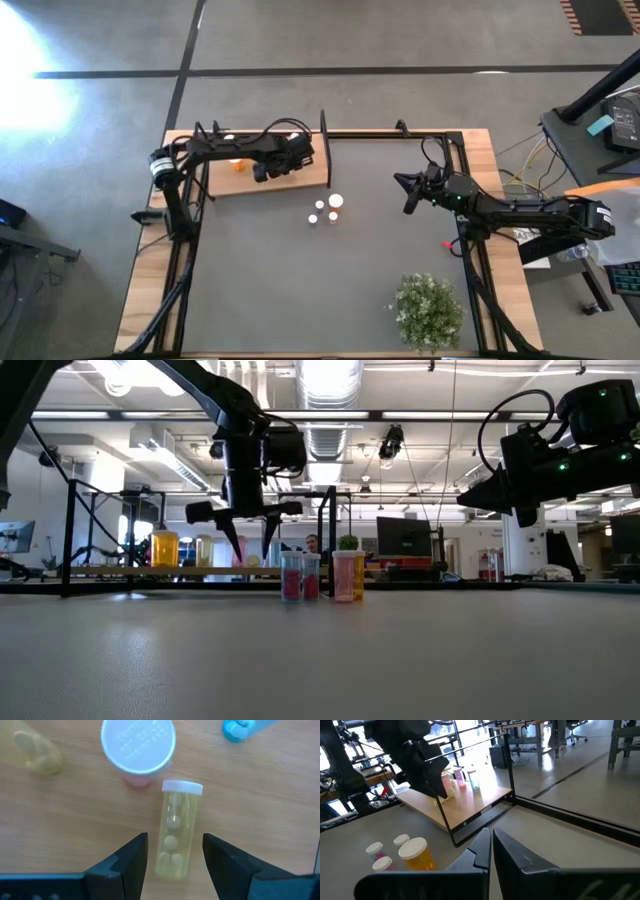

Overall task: Pick and place medicine bottles onto shelf by color
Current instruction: Put the yellow pill bottle on the shelf aligned with the other yellow pill bottle

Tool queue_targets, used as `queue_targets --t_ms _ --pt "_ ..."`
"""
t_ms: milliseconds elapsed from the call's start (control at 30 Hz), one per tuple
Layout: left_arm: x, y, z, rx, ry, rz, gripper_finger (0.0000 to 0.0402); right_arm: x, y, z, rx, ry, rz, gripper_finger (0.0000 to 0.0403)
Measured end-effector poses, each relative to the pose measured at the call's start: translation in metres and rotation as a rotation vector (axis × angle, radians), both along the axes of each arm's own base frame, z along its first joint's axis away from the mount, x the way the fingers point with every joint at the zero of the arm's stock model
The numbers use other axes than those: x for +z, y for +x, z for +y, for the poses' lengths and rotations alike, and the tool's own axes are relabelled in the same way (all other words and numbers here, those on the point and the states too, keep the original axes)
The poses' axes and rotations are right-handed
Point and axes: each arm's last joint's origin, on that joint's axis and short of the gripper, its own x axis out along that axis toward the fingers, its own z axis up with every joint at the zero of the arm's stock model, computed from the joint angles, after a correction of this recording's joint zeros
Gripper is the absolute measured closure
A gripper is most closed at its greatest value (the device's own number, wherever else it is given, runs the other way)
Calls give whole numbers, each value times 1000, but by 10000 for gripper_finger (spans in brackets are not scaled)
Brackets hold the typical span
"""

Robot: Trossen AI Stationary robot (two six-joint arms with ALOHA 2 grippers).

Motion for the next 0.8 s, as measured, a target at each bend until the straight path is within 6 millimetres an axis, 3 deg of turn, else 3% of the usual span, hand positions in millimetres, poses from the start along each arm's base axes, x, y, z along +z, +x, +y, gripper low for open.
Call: queue_targets --t_ms 233,800 --pt "-4 0 9 9 -1 14 228 0 0 0 0 0 0 394" --pt "-4 -1 10 -16 23 40 242 0 0 0 0 0 0 394"
